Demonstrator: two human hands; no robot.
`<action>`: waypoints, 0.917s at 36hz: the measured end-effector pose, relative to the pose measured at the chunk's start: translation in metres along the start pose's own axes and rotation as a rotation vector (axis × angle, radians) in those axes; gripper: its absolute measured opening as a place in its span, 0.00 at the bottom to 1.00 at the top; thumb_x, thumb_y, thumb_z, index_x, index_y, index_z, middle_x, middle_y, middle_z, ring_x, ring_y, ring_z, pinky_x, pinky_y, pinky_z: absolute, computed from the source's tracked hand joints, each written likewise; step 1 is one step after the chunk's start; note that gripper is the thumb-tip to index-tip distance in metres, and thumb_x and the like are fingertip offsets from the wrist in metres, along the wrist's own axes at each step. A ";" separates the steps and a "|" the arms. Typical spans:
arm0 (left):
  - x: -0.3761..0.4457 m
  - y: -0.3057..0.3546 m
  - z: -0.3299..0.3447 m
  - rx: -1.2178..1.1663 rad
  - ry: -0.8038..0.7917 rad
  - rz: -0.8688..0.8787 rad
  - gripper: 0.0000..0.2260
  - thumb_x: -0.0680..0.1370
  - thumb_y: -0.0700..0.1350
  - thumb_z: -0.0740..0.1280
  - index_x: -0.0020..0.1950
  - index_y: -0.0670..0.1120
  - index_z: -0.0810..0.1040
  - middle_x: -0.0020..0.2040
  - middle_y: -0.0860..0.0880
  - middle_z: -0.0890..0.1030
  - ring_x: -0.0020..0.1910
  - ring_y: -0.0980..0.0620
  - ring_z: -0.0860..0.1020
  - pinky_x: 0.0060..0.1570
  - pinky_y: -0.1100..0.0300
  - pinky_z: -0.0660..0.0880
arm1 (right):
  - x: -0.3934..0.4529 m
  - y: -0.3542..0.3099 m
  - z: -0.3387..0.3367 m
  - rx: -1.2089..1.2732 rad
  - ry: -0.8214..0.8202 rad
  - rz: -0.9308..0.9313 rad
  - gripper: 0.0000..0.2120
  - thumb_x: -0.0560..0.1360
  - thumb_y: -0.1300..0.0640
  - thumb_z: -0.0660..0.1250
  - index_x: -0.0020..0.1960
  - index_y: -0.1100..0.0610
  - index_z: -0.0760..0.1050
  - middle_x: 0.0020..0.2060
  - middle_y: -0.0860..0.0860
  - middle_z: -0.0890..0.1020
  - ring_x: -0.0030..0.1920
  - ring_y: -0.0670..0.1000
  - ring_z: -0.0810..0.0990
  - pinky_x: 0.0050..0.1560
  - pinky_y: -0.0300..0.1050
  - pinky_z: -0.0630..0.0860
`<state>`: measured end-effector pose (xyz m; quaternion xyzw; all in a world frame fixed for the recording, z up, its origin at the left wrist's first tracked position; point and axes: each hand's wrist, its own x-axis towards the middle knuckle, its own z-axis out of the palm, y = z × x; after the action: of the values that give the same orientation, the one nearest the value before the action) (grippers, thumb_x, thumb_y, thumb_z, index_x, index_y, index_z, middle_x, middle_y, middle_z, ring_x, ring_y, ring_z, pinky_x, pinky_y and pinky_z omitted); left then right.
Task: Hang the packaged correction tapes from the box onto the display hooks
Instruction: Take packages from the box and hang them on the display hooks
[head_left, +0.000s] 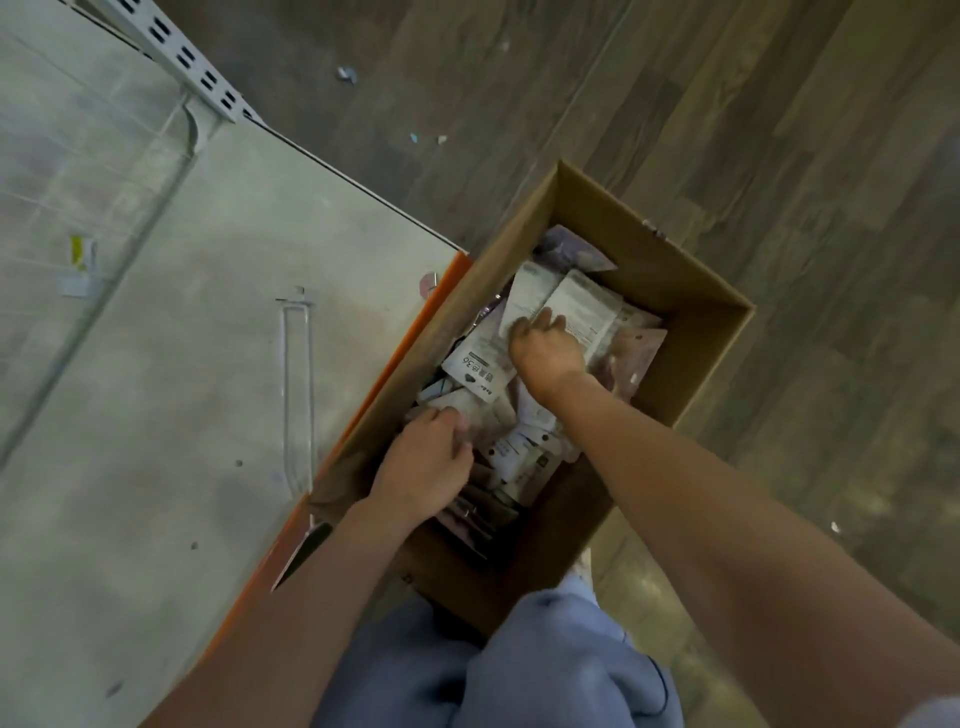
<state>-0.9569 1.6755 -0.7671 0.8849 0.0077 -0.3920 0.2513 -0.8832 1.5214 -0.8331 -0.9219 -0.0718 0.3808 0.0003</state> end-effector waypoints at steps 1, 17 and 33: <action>-0.009 0.004 -0.004 -0.011 -0.003 -0.003 0.10 0.79 0.42 0.61 0.60 0.45 0.74 0.58 0.49 0.74 0.56 0.51 0.75 0.59 0.55 0.72 | -0.013 0.003 -0.006 0.020 0.018 0.006 0.24 0.77 0.71 0.55 0.72 0.70 0.55 0.68 0.73 0.61 0.68 0.71 0.64 0.59 0.59 0.73; -0.179 0.138 -0.110 0.198 0.164 0.096 0.32 0.76 0.54 0.66 0.75 0.45 0.57 0.74 0.39 0.61 0.71 0.40 0.65 0.68 0.47 0.67 | -0.261 0.019 -0.168 1.189 -0.066 0.213 0.27 0.78 0.63 0.60 0.74 0.56 0.54 0.60 0.56 0.74 0.54 0.54 0.75 0.47 0.45 0.72; -0.278 0.197 -0.233 0.093 0.223 0.086 0.41 0.64 0.61 0.76 0.69 0.46 0.63 0.66 0.46 0.62 0.66 0.48 0.64 0.67 0.53 0.65 | -0.350 0.008 -0.309 1.040 -0.072 -0.231 0.15 0.72 0.73 0.57 0.54 0.60 0.68 0.50 0.60 0.77 0.55 0.60 0.76 0.54 0.57 0.73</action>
<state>-0.9475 1.6588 -0.3545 0.9333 -0.0207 -0.2799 0.2240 -0.9101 1.4835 -0.3679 -0.7724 0.0254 0.3949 0.4968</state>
